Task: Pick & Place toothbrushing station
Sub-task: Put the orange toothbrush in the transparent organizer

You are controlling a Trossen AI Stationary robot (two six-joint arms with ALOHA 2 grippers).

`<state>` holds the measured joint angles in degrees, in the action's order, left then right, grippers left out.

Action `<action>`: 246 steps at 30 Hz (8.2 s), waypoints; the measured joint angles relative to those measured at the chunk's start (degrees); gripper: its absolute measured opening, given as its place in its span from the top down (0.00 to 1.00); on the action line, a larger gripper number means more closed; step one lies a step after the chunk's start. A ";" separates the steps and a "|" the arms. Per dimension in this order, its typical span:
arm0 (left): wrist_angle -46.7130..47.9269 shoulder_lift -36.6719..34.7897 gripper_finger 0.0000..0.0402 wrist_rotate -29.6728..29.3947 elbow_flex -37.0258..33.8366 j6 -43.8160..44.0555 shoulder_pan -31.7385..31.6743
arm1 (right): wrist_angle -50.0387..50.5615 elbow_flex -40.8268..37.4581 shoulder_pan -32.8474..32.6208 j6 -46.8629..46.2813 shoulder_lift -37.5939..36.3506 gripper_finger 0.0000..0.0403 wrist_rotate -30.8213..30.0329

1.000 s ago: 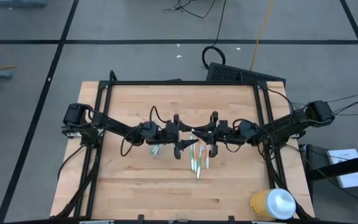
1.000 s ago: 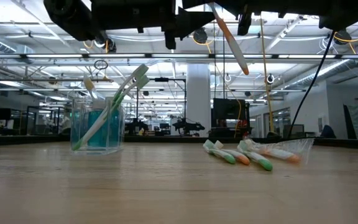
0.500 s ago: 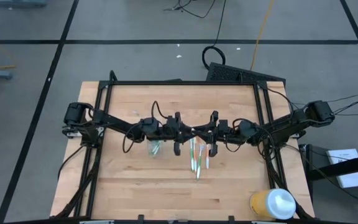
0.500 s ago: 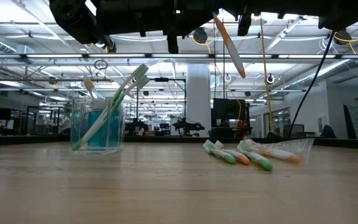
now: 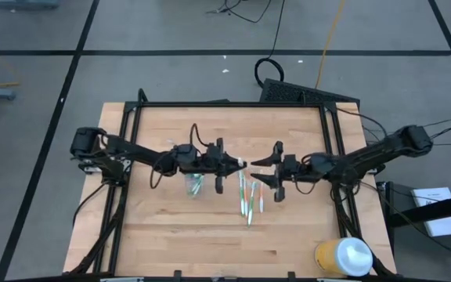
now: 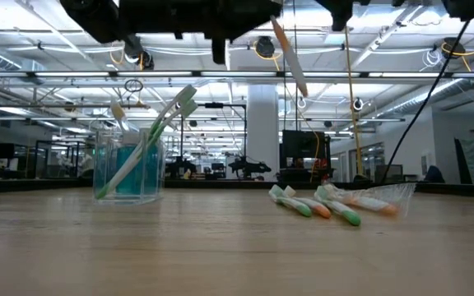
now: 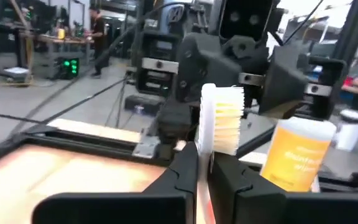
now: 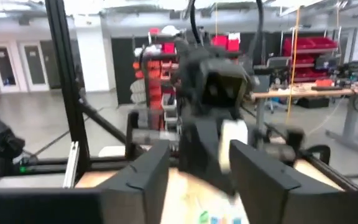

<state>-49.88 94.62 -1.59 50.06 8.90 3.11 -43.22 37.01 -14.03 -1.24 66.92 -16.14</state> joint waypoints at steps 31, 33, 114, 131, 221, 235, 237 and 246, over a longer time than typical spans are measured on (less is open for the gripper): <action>8.21 -47.33 0.97 -41.00 -36.78 -4.36 4.15 | 11.52 -0.02 -0.60 -1.02 -5.36 0.49 -5.01; 8.29 -46.88 0.97 -41.31 -38.14 -2.39 4.16 | 11.84 -0.02 -0.41 -1.04 -5.33 0.49 -5.01; 7.16 -34.13 0.34 -37.39 -36.29 7.93 3.45 | 23.67 3.03 1.78 -12.36 3.57 0.50 -4.63; 41.51 -34.33 0.34 -43.78 -21.27 8.05 3.39 | 59.66 11.85 11.44 -35.85 15.77 0.52 1.80; 41.18 -73.65 0.34 -16.98 -35.86 0.82 8.57 | 46.57 4.46 -1.35 -32.23 9.23 0.52 -5.35; 41.26 -73.63 0.34 -17.00 -35.86 2.10 8.52 | 55.94 8.67 2.80 -44.30 21.15 0.52 4.84; 41.24 -73.63 0.34 -17.00 -35.86 2.10 8.52 | 55.86 8.68 2.93 -44.52 21.15 0.52 4.26; 41.26 -73.63 0.34 -17.00 -35.86 2.19 8.52 | 61.28 8.66 5.29 -45.23 21.17 0.52 0.84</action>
<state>-8.62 20.99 -18.59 14.20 11.09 11.64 18.07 45.67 -8.74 -46.47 88.09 -15.30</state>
